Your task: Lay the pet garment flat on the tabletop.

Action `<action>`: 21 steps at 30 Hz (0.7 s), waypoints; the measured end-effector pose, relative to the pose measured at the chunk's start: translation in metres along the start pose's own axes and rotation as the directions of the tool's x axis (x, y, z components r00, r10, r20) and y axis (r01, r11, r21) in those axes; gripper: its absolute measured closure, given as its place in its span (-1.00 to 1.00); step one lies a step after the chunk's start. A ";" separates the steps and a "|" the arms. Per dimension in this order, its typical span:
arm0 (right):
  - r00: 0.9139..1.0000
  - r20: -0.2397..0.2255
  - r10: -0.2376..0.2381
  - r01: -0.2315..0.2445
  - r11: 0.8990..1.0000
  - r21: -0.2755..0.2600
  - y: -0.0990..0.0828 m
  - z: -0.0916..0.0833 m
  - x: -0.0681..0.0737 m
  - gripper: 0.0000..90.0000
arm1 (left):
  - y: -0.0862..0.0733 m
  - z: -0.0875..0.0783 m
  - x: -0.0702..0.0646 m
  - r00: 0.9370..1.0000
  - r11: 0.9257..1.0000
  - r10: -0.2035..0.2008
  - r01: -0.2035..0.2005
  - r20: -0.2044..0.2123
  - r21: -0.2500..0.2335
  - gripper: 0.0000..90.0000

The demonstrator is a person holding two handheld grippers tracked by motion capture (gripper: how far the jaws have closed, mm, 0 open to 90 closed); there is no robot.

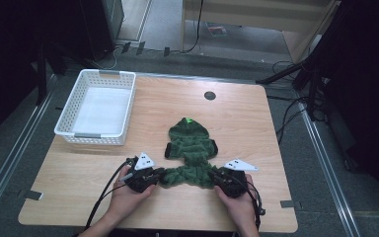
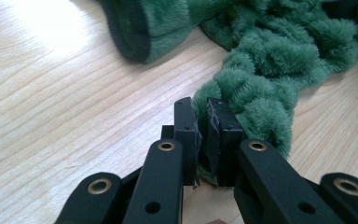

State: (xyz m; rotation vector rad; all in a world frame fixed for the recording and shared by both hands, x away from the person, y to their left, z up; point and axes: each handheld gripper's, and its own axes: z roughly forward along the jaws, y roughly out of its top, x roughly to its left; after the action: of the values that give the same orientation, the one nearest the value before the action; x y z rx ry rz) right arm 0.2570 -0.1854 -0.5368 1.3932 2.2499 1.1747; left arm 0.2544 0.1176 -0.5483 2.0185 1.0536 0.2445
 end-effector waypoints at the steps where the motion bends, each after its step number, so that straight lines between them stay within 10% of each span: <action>1: 1.000 -0.001 0.000 0.000 1.000 -0.001 -0.001 0.000 0.000 0.76 | 0.000 0.000 0.000 1.000 1.000 -0.001 0.001 0.005 0.002 0.86; 12: 0.998 -0.047 -0.043 0.038 0.994 -0.101 0.024 -0.005 0.012 0.23 | 0.028 0.006 -0.017 0.996 0.996 -0.053 0.058 0.068 -0.064 0.12; 18: 0.999 0.025 -0.046 0.046 0.999 0.008 0.019 0.023 0.018 0.44 | 0.046 0.038 -0.041 0.996 0.996 -0.094 0.094 0.008 -0.006 0.06; 21: 0.997 0.038 -0.073 0.073 0.997 -0.005 0.016 0.022 0.023 0.64 | 0.046 0.051 -0.050 0.996 0.998 -0.049 0.051 -0.075 0.031 0.20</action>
State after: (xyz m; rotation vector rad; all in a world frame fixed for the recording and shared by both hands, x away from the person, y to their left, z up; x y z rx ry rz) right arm 0.2682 -0.1515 -0.5347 1.3077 2.2487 1.1222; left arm 0.2752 0.0362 -0.5369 2.0226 1.1598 0.2800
